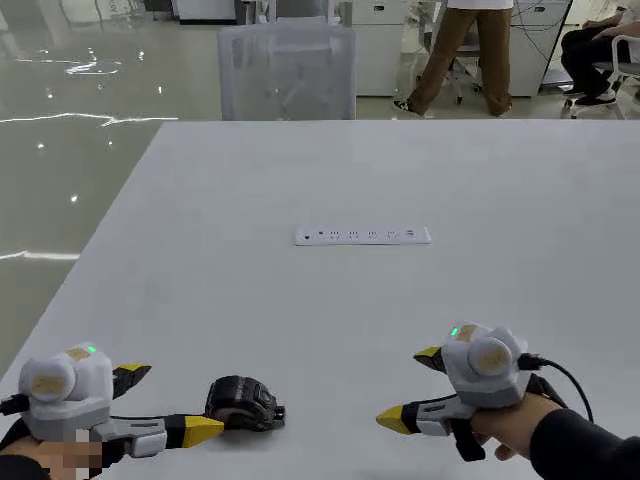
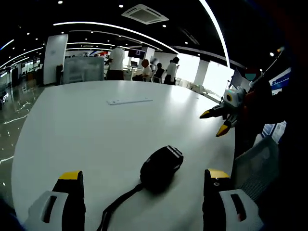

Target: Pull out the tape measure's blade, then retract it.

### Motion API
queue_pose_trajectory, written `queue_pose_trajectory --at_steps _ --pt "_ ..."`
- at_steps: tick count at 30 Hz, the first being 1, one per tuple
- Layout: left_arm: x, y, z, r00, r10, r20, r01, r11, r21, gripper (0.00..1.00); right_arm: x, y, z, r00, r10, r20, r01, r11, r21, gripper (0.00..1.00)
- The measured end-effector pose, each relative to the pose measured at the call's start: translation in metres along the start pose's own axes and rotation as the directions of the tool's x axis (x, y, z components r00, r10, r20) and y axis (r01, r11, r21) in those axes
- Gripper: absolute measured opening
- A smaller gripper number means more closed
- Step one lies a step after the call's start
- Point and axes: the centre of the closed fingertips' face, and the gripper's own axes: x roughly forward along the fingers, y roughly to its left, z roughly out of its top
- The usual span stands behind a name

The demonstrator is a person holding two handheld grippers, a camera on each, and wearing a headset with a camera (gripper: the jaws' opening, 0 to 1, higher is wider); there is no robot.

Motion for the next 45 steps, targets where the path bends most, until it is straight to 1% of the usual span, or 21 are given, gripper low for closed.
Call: queue_pose_trajectory --at_steps 2,4,8,11,13,15,16,17,18,25,27,28,32,33,34,36,37,40,42,43,45 --pt "-0.007 0.0 -0.002 0.9999 0.011 0.004 -0.011 1.0 0.002 1.0 -0.014 -0.002 -0.004 0.9993 -0.025 0.027 0.026 0.999 -0.024 0.71" --pt "-0.013 -0.001 -0.006 0.9999 0.015 -0.002 -0.015 1.0 -0.004 1.0 -0.024 -0.005 -0.012 0.9984 -0.049 0.027 0.05 0.998 -0.038 0.72" --pt "-0.025 -0.006 -0.016 0.9998 0.017 -0.01 -0.017 1.0 0.022 1.0 -0.045 -0.011 -0.027 0.9959 -0.078 0.046 0.078 0.997 0.002 0.79" --pt "-0.035 -0.005 -0.021 0.9994 0.029 -0.018 -0.029 0.999 0.031 1.0 -0.061 -0.015 -0.036 0.9923 -0.111 0.055 0.11 0.994 0.02 0.83" --pt "-0.042 -0.002 -0.017 0.9987 0.048 0.019 -0.049 0.998 0.047 1.0 -0.072 -0.014 -0.041 0.9901 -0.127 0.061 0.125 0.992 0.03 0.86" --pt "-0.048 -0.001 -0.006 0.9933 0.047 0.106 -0.056 0.994 0.088 1.0 -0.082 -0.015 -0.049 0.9867 -0.151 0.061 0.148 0.988 0.047 0.91" --pt "-0.051 0.0 -0.005 0.9921 0.056 0.113 -0.066 0.994 0.088 1.0 -0.085 -0.017 -0.052 0.984 -0.164 0.069 0.161 0.986 0.049 0.94" --pt "-0.054 0.001 -0.008 0.9935 0.062 0.095 -0.07 0.994 0.079 1.0 -0.09 -0.019 -0.056 0.9805 -0.182 0.076 0.178 0.982 0.057 0.98" --pt "-0.056 0.001 -0.008 0.9934 0.064 0.095 -0.071 0.994 0.08 1.0 -0.094 -0.02 -0.06 0.9794 -0.188 0.073 0.183 0.981 0.069 0.99" --pt "-0.068 -0.002 -0.016 0.9954 0.057 0.078 -0.064 0.993 0.096 1.0 -0.124 -0.028 -0.081 0.9669 -0.247 0.065 0.238 0.964 0.122 1.0" --pt "-0.07 -0.006 -0.015 0.9937 0.051 0.1 -0.061 0.994 0.092 1.0 -0.131 -0.027 -0.086 0.9648 -0.257 0.056 0.25 0.962 0.113 1.0" --pt "-0.071 -0.007 -0.016 0.9932 0.055 0.103 -0.065 0.993 0.094 1.0 -0.132 -0.021 -0.087 0.9654 -0.257 0.044 0.252 0.962 0.102 1.0" --pt "-0.077 -0.005 -0.023 0.9915 0.08 0.102 -0.09 0.992 0.092 1.0 -0.14 -0.016 -0.098 0.9678 -0.25 0.028 0.246 0.964 0.104 1.0" --pt "-0.078 -0.001 -0.026 0.9911 0.095 0.093 -0.104 0.99 0.091 1.0 -0.142 -0.016 -0.098 0.9662 -0.254 0.045 0.249 0.964 0.089 1.0" --pt "-0.078 0.001 -0.03 0.9909 0.102 0.088 -0.109 0.991 0.083 1.0 -0.144 -0.016 -0.093 0.9632 -0.256 0.082 0.251 0.966 0.068 1.0" --pt "-0.078 0.002 -0.042 0.9936 0.1 0.052 -0.102 0.994 0.033 1.0 -0.148 -0.015 -0.1 0.9643 -0.259 0.056 0.253 0.963 0.087 1.0" --pt "-0.078 0.003 -0.045 0.9937 0.105 0.04 -0.106 0.993 0.043 1.0 -0.15 -0.015 -0.104 0.9649 -0.259 0.043 0.255 0.963 0.092 1.0" --pt "-0.078 -0.004 -0.045 0.9953 0.084 0.049 -0.087 0.995 0.058 1.0 -0.157 -0.016 -0.11 0.9647 -0.261 0.033 0.257 0.961 0.099 1.0" --pt "-0.078 -0.003 -0.048 0.996 0.086 0.026 -0.087 0.995 0.049 1.0 -0.159 -0.014 -0.113 0.9642 -0.264 0.023 0.261 0.96 0.102 1.0" --pt "-0.078 -0.005 -0.048 0.9966 0.075 0.034 -0.076 0.996 0.038 1.0 -0.16 -0.013 -0.114 0.9641 -0.265 0.022 0.261 0.96 0.103 1.0" --pt "-0.079 -0.004 -0.044 0.995 0.082 0.057 -0.085 0.995 0.052 1.0 -0.16 -0.011 -0.116 0.9636 -0.267 0.014 0.264 0.958 0.11 1.0"
